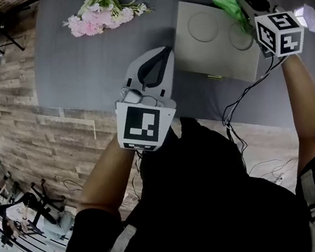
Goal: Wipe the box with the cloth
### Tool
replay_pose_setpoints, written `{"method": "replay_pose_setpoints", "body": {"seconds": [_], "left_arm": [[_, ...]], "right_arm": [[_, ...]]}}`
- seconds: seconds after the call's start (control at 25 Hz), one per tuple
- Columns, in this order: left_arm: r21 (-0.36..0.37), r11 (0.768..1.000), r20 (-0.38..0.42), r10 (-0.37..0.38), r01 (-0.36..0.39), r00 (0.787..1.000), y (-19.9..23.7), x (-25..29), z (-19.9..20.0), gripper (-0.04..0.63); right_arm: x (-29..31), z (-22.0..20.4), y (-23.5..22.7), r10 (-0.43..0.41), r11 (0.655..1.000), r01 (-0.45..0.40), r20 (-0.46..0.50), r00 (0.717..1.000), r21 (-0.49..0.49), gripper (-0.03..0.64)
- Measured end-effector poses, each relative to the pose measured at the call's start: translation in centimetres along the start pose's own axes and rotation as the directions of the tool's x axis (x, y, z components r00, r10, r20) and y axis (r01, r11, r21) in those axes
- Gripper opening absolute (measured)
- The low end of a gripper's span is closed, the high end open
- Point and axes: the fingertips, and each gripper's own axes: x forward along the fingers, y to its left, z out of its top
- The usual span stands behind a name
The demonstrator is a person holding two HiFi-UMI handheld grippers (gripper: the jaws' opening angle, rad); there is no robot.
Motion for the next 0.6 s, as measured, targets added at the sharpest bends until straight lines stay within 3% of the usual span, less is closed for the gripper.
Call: {"method": "replay_pose_setpoints", "body": {"seconds": [0.6], "left_arm": [[0.039, 0.999, -0.018, -0.033, 0.033, 0.999, -5.9, 1.9, 0.9, 0.009]], "right_arm": [[-4.9, -4.6, -5.0, -0.044, 0.999, 0.044, 0.009, 0.999, 0.028, 0.055]]}}
